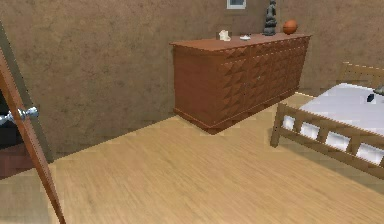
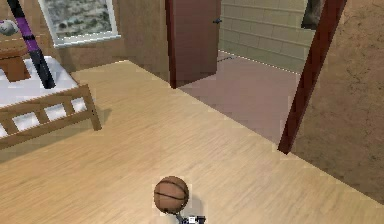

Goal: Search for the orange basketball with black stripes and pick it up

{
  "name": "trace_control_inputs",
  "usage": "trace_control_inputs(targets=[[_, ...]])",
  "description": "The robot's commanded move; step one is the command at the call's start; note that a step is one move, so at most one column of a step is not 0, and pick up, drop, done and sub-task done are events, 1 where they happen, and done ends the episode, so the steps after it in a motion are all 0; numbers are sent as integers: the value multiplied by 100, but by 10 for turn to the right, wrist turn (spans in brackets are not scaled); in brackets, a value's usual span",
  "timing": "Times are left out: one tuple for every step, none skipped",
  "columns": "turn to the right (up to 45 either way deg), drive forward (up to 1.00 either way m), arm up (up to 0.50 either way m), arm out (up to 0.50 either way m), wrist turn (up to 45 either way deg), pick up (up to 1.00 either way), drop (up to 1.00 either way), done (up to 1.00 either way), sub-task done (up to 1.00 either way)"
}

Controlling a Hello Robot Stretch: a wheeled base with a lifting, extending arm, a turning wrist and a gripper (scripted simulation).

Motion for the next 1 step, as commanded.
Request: trace_control_inputs(targets=[[0,0,0,0,0,0,0,100,0]])
